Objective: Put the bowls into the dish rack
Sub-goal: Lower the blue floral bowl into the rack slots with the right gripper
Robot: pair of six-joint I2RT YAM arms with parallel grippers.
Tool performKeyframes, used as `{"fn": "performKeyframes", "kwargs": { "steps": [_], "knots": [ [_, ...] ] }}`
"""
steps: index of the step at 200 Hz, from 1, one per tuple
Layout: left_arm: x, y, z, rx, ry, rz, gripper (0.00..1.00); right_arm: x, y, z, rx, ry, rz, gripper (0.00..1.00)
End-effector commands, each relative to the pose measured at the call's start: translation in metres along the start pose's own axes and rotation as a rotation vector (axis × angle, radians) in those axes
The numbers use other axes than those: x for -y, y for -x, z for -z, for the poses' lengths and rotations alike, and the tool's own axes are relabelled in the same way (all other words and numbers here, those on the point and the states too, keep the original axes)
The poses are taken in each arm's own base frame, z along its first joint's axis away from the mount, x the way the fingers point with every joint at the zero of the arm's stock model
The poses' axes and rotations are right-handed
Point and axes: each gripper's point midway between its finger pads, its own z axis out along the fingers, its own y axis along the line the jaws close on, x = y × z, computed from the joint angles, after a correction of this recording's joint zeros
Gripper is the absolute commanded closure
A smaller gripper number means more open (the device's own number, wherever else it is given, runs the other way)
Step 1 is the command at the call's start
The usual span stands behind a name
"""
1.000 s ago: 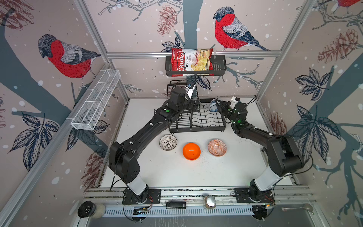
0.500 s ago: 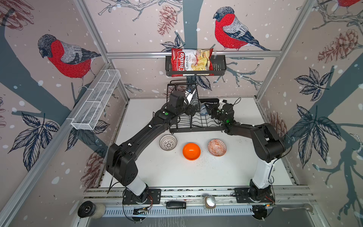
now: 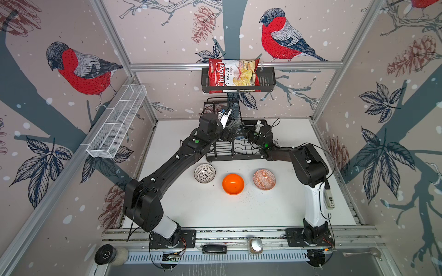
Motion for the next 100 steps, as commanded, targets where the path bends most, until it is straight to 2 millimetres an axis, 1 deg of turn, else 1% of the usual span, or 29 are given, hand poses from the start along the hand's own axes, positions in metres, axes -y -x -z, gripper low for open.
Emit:
{"fn": "performKeyframes", "kwargs": {
  "steps": [1, 25, 63, 100],
  "knots": [
    [0.001, 0.013, 0.001, 0.053, -0.016, 0.016, 0.01, -0.019, -0.002, -0.009, 0.001, 0.092, -0.022, 1.00],
    [-0.003, 0.010, -0.001, 0.049, -0.017, 0.028, 0.02, -0.011, -0.006, -0.018, -0.003, 0.093, -0.043, 1.00],
    [-0.009, 0.012, 0.000, 0.057, -0.022, 0.056, 0.02, -0.007, -0.011, -0.027, -0.008, 0.105, -0.058, 1.00],
    [-0.011, 0.010, -0.001, 0.054, -0.015, 0.059, 0.02, -0.003, -0.015, -0.027, 0.003, 0.106, -0.073, 1.00]
  ]
}}
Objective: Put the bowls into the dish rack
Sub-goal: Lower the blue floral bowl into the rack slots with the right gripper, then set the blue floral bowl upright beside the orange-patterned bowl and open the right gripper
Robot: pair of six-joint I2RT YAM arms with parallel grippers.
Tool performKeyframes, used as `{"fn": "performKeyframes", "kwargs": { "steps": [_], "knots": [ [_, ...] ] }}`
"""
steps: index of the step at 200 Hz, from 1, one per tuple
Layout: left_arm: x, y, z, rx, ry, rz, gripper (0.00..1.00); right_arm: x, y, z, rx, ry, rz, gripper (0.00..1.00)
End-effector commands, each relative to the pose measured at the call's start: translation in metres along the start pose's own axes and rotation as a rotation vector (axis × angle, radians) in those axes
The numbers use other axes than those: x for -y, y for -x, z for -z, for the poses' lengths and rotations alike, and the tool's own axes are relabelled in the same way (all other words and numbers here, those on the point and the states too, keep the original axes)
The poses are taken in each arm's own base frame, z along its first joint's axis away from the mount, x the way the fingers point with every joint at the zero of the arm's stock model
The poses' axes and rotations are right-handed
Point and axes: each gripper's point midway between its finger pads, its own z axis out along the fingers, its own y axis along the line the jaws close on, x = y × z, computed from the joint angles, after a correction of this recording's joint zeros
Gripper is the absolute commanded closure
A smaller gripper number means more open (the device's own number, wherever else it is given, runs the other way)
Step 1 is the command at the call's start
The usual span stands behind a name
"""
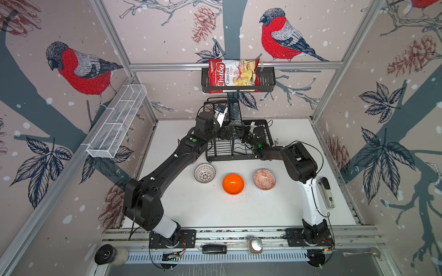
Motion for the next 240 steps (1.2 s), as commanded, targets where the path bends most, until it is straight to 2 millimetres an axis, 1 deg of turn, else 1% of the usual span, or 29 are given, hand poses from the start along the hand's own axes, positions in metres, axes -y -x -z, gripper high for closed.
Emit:
{"fn": "performKeyframes", "kwargs": {
  "steps": [1, 21, 58, 91, 122, 149, 169, 185, 217, 240],
  "knots": [
    [-0.001, 0.010, 0.000, 0.042, -0.004, 0.002, 0.01, -0.021, 0.001, 0.001, 0.026, 0.087, 0.002, 1.00],
    [0.000, 0.010, -0.001, 0.043, -0.005, 0.004, 0.02, -0.019, 0.000, 0.003, 0.033, 0.091, -0.004, 1.00],
    [0.000, 0.011, 0.001, 0.048, -0.004, 0.006, 0.01, -0.009, -0.001, 0.008, 0.061, 0.059, -0.036, 1.00],
    [0.000, 0.012, 0.002, 0.050, -0.006, 0.007, 0.01, 0.000, -0.006, 0.008, 0.057, 0.049, -0.076, 1.00],
    [0.000, 0.013, 0.002, 0.051, -0.008, 0.009, 0.02, 0.006, -0.007, 0.009, 0.062, 0.046, -0.114, 1.00],
    [0.000, 0.013, 0.003, 0.052, -0.006, 0.009, 0.02, 0.008, -0.008, 0.010, 0.066, 0.037, -0.118, 0.98],
    [-0.002, 0.014, 0.003, 0.055, 0.004, 0.009, 0.02, 0.008, -0.009, 0.010, 0.067, 0.034, -0.123, 0.94],
    [-0.002, 0.014, 0.004, 0.055, 0.007, 0.010, 0.01, 0.010, -0.010, 0.010, 0.067, 0.029, -0.129, 0.89],
    [-0.002, 0.014, 0.004, 0.055, 0.006, 0.011, 0.02, 0.010, -0.012, 0.010, 0.066, 0.028, -0.136, 0.85],
    [-0.002, 0.015, 0.004, 0.058, 0.006, 0.012, 0.02, 0.011, -0.013, 0.010, 0.062, 0.026, -0.138, 0.85]
  ]
}}
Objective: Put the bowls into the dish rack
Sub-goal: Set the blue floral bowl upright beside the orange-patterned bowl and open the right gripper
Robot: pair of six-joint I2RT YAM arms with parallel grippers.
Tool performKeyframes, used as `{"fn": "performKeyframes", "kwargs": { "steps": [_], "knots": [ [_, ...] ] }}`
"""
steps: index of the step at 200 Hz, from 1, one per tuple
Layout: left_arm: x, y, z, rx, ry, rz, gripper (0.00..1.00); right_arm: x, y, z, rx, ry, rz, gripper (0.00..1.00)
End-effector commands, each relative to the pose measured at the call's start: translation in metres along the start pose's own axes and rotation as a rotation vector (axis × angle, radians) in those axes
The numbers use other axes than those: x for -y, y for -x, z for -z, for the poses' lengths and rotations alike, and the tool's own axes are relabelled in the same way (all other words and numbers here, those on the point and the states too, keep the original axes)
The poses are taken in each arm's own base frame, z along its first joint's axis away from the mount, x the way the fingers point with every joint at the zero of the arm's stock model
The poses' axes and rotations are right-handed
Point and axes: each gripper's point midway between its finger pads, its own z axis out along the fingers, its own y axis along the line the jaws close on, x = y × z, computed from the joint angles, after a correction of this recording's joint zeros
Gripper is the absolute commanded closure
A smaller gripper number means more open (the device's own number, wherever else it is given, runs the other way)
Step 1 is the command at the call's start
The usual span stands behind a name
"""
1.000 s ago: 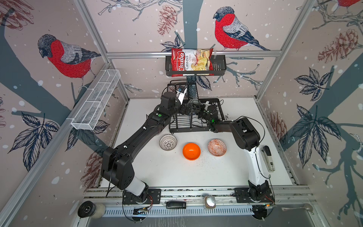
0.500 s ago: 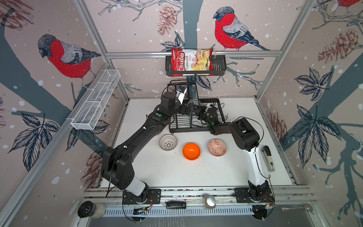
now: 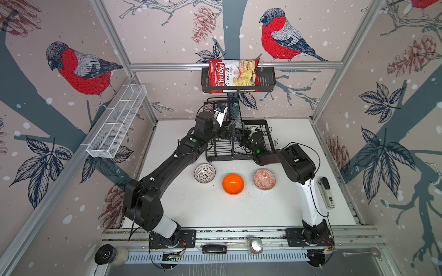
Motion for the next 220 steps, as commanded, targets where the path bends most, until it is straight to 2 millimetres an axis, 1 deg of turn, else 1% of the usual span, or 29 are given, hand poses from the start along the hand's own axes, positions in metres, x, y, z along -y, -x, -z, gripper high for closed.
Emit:
{"fn": "performKeyframes", "kwargs": {
  "steps": [1, 38, 57, 92, 179, 220],
  "knots": [
    [-0.002, 0.012, 0.003, 0.046, 0.005, 0.005, 0.02, 0.000, -0.007, 0.000, -0.027, -0.003, -0.019, 0.85],
    [-0.002, 0.013, 0.004, 0.051, 0.010, 0.004, 0.02, -0.002, -0.007, 0.002, -0.028, -0.007, -0.013, 0.84],
    [-0.003, 0.013, 0.004, 0.050, 0.013, 0.004, 0.02, -0.005, -0.007, 0.002, -0.025, -0.004, -0.009, 0.80],
    [-0.003, 0.014, 0.006, 0.053, 0.013, 0.005, 0.02, -0.011, -0.006, 0.003, -0.024, 0.000, 0.007, 0.78],
    [-0.004, 0.015, 0.007, 0.059, 0.021, 0.002, 0.02, -0.021, -0.004, 0.005, -0.021, 0.008, 0.025, 0.77],
    [-0.005, 0.014, 0.007, 0.059, 0.028, 0.001, 0.02, -0.023, -0.005, 0.008, -0.022, 0.009, 0.027, 0.72]
  ]
}}
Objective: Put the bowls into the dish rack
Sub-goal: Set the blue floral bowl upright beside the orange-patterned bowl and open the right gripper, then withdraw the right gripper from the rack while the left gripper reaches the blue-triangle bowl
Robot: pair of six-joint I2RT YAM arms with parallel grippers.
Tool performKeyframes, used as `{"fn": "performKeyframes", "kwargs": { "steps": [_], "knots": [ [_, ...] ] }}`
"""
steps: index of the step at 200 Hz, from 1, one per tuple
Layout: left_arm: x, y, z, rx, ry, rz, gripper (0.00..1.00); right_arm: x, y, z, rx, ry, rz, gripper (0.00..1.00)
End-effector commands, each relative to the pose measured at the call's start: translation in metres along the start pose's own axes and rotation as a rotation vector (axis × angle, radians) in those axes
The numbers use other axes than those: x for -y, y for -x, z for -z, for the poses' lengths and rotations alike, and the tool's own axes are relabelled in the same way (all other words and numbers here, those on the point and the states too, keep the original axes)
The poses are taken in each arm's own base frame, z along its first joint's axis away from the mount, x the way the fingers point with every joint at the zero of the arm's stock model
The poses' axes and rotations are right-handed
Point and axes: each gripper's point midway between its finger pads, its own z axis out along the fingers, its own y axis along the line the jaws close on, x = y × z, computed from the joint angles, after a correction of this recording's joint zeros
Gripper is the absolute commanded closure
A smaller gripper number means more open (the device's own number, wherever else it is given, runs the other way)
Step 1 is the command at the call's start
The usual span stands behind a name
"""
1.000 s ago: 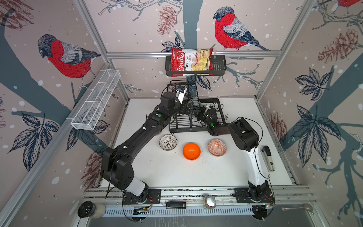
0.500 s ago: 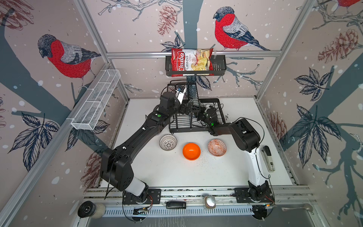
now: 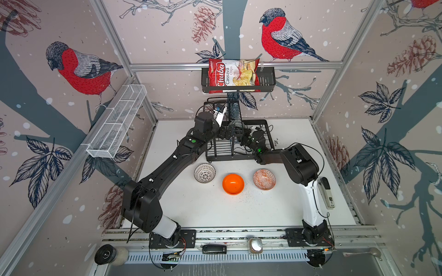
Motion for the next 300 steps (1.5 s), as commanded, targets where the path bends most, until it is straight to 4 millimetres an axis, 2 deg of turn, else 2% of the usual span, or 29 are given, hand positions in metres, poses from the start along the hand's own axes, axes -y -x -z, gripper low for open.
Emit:
{"fn": "performKeyframes", "kwargs": {
  "steps": [1, 66, 110, 174, 205, 226, 249, 263, 289, 300],
  "knots": [
    [-0.002, 0.011, 0.003, 0.043, 0.009, 0.002, 0.02, -0.008, -0.004, 0.002, -0.015, 0.015, 0.020, 0.72],
    [-0.004, 0.013, 0.005, 0.051, 0.017, 0.002, 0.02, -0.017, -0.002, 0.012, -0.007, 0.024, 0.028, 0.68],
    [-0.004, 0.019, 0.011, 0.074, 0.024, -0.001, 0.02, -0.025, 0.000, 0.024, 0.006, 0.021, 0.044, 0.61],
    [-0.014, 0.036, 0.035, 0.157, 0.088, -0.025, 0.01, -0.036, 0.006, 0.057, 0.040, -0.007, 0.098, 0.53],
    [-0.027, 0.045, 0.048, 0.202, 0.167, -0.007, 0.01, -0.037, 0.010, 0.079, 0.048, -0.037, 0.129, 0.49],
    [-0.031, 0.044, 0.053, 0.188, 0.187, 0.012, 0.01, -0.039, 0.015, 0.096, 0.059, -0.061, 0.166, 0.43],
    [-0.044, 0.041, 0.067, 0.187, 0.221, 0.083, 0.01, -0.040, 0.020, 0.113, 0.078, -0.094, 0.198, 0.31],
    [-0.057, 0.035, 0.073, 0.168, 0.243, 0.147, 0.01, -0.042, 0.022, 0.123, 0.091, -0.096, 0.207, 0.19],
    [-0.102, 0.011, 0.081, 0.082, 0.310, 0.310, 0.01, -0.040, 0.024, 0.135, 0.098, -0.123, 0.225, 0.01],
    [-0.119, 0.000, 0.087, 0.064, 0.329, 0.383, 0.01, -0.042, 0.026, 0.138, 0.101, -0.129, 0.231, 0.00]
  ]
}}
